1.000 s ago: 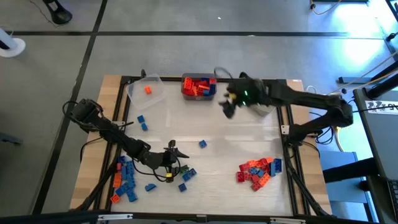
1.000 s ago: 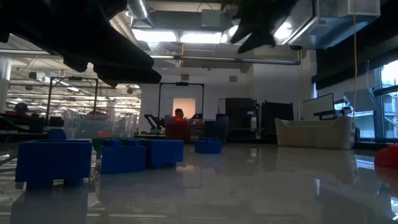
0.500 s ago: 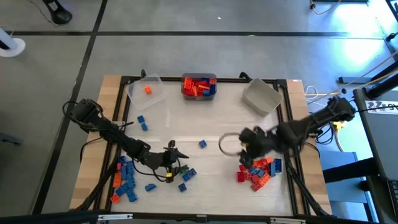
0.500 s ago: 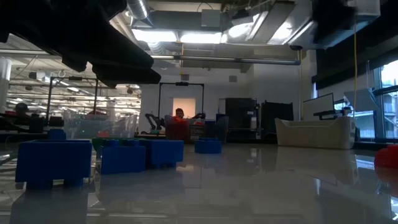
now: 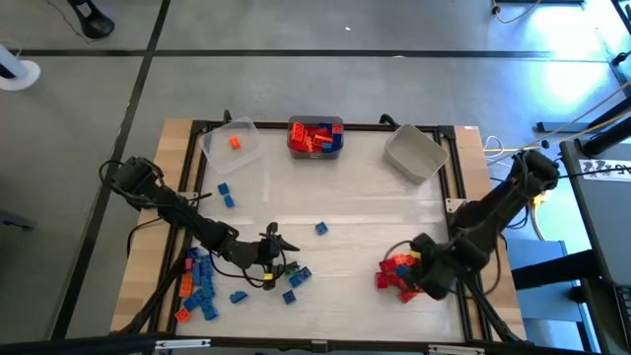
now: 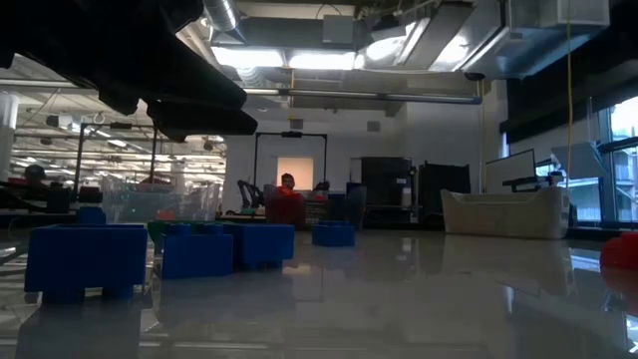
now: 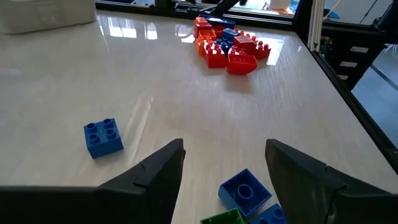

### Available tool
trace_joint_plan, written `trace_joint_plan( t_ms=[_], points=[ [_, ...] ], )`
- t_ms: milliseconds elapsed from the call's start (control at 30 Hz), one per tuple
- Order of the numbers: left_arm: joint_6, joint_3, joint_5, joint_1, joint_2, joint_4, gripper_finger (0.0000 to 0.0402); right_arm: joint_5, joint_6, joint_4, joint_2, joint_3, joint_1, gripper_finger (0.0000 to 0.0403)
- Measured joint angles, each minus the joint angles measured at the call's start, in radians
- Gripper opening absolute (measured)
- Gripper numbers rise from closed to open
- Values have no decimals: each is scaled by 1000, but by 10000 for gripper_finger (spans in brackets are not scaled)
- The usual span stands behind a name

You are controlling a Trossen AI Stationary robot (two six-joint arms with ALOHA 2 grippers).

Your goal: Sort blocks by size

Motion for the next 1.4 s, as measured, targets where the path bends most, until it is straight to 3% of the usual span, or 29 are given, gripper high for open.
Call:
trace_joint_plan(
  t_ms=[167, 467, 933, 1400],
  points=[
    [0, 0, 0, 0, 0, 0, 214, -2, 128, 79, 23, -30, 98, 234],
    [0, 0, 0, 0, 0, 1, 214, -3, 107, 151, 143, -31, 156, 234],
    [0, 0, 0, 2, 0, 5, 214, 43, -214, 176, 192, -30, 159, 234],
    [0, 0, 0, 2, 0, -3, 214, -10, -273, 190, 271, -25, 179, 234]
  ],
)
